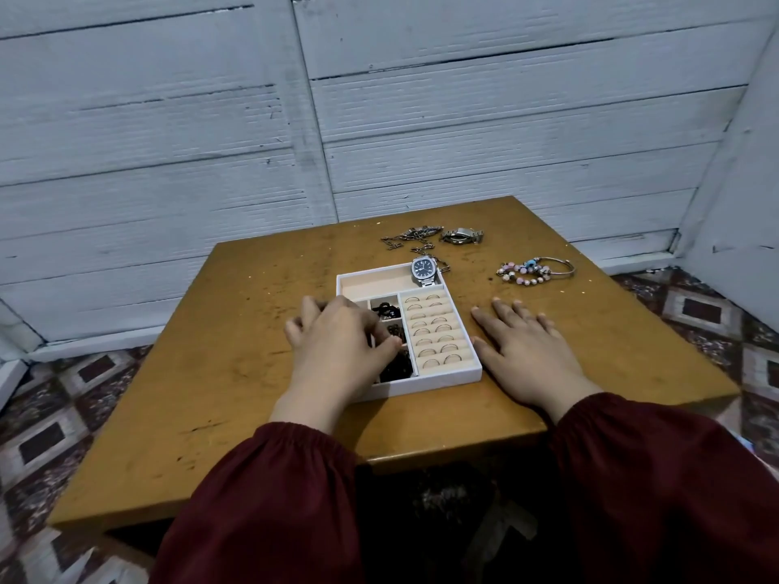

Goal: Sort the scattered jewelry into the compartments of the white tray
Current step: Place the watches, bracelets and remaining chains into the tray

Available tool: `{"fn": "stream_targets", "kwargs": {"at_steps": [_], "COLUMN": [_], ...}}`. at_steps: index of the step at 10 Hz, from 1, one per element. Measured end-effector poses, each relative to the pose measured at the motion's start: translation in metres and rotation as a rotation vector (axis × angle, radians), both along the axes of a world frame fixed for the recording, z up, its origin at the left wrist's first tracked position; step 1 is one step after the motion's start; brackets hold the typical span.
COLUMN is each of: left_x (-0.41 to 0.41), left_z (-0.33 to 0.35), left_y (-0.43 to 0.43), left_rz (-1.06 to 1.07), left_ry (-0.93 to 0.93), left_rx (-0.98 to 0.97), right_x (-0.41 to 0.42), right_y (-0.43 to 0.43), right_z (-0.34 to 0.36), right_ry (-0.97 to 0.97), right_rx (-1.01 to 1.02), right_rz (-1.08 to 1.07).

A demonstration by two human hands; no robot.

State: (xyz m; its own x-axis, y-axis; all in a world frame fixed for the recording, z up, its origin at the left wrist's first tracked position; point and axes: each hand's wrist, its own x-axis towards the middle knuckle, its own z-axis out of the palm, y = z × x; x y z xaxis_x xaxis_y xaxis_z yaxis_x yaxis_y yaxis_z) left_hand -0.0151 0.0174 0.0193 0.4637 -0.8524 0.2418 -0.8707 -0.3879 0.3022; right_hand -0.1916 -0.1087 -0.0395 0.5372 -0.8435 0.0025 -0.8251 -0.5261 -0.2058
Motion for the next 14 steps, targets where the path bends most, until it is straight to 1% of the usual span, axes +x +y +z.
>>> {"fn": "stream_targets", "kwargs": {"at_steps": [1,2,3,4,6,8,10,11,12,13,14], "left_x": [0.006,0.008,0.006,0.006,0.004,-0.001,-0.002,-0.006,-0.011,-0.018,-0.031], "left_z": [0.0,-0.002,-0.004,-0.005,-0.003,0.0,0.002,0.003,0.006,0.007,0.005], "left_y": [0.001,0.001,0.002,0.001,0.003,0.005,0.003,0.001,-0.003,-0.013,-0.025], "left_rz": [-0.065,-0.078,-0.092,-0.076,-0.052,-0.025,-0.011,0.009,0.002,-0.086,-0.227], "left_ry": [0.023,0.024,0.036,0.018,-0.039,-0.107,-0.069,-0.053,-0.032,0.062,0.174], "left_rx": [0.012,0.078,0.083,0.049,0.115,0.134,0.175,0.127,-0.003,-0.186,-0.307], "right_x": [0.0,-0.001,-0.001,-0.001,0.0,0.0,0.0,0.0,-0.001,-0.001,-0.002], "right_y": [0.0,-0.001,-0.001,0.0,-0.001,-0.001,-0.002,-0.002,-0.001,0.0,0.001], "right_z": [0.0,0.0,0.0,0.0,0.0,0.0,0.0,0.0,-0.001,-0.001,0.0], "right_ry": [-0.001,-0.004,-0.013,-0.01,-0.002,-0.001,0.004,0.001,-0.018,-0.052,-0.128], "right_rx": [0.002,0.006,0.01,0.008,0.013,0.013,0.01,0.01,-0.002,-0.016,-0.034], "right_rz": [0.001,0.001,0.002,0.002,0.0,-0.004,-0.004,-0.003,-0.001,-0.001,-0.014]}}
